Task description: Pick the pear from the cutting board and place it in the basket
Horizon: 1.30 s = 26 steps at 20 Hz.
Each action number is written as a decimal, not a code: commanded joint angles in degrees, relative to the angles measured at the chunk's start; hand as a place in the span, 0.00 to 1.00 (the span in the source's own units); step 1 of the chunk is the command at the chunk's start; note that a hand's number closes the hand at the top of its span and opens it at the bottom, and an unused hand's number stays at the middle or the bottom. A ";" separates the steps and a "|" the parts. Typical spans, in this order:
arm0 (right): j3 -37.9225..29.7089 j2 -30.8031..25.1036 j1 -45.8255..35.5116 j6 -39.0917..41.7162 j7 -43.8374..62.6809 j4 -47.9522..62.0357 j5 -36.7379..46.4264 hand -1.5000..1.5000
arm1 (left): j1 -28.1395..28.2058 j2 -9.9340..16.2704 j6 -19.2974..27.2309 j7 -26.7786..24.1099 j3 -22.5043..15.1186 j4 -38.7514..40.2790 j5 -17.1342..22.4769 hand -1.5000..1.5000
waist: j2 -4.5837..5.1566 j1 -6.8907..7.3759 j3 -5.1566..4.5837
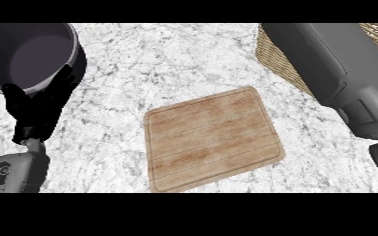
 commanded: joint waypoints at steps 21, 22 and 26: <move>-15.88 -4.81 19.15 -9.08 -13.54 -3.64 -0.33 0.00 | -3.35 -2.54 2.27 4.45 -1.68 -2.23 -2.55 0.50 | 0.41 0.90 0.03; -17.17 -7.04 18.47 -6.81 -15.51 -4.38 -1.19 0.00 | -0.25 -1.35 0.11 3.96 -0.04 -4.34 -0.41 0.50 | 0.34 1.07 0.02; -20.32 -8.95 20.97 -11.84 -18.09 -7.94 -3.00 0.00 | -2.94 0.37 -1.26 1.44 1.37 0.82 -0.56 0.50 | 0.30 0.37 0.01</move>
